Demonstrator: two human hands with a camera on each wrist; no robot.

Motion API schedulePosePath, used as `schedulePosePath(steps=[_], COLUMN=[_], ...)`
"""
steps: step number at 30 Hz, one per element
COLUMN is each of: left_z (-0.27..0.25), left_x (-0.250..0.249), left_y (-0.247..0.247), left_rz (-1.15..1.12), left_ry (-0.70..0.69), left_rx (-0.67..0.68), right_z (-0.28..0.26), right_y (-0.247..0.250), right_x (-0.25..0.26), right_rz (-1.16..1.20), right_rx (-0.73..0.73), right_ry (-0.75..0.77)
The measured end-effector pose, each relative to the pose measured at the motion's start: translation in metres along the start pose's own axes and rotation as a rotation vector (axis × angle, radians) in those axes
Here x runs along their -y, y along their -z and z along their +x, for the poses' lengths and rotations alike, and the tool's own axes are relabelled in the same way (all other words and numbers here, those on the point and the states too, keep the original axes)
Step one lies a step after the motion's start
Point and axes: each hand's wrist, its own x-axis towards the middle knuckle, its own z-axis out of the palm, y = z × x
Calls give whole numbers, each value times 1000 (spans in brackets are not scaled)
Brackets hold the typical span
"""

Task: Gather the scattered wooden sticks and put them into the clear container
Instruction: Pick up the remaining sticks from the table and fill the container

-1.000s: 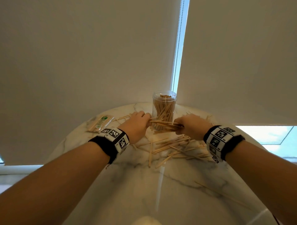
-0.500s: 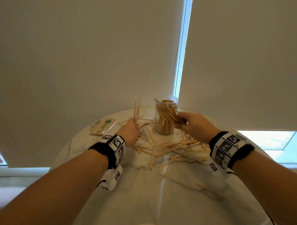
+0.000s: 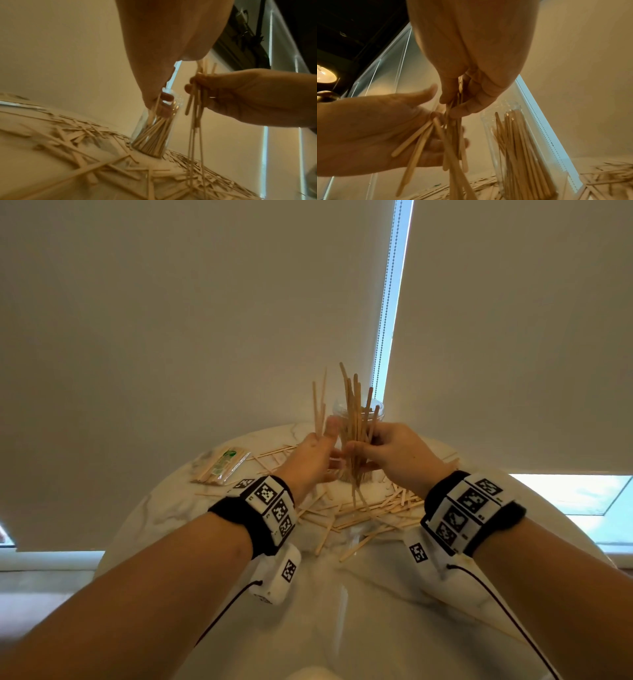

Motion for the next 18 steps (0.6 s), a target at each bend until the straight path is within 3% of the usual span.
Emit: schedulePosePath(steps=[2,5,8,13,18], left_z=[0,-1,-7,-13,-10], left_x=[-1,-5,-4,2,6], left_y=[-9,-14,-11,-7,-11], left_rz=[-66,-194,-116,-19,12], left_ry=[-14,-37,-75,-189,-263], left_rx=[86,54,6,57,6], right_z=[-2,0,2,6,6], right_y=[-9,-20,-27,-29,-29], right_x=[4,6,5,2,4], right_rz=[-12,-120,-162,-227,-559], right_rx=[38,47,50,81,-150], right_ry=[15,33,14,15,133])
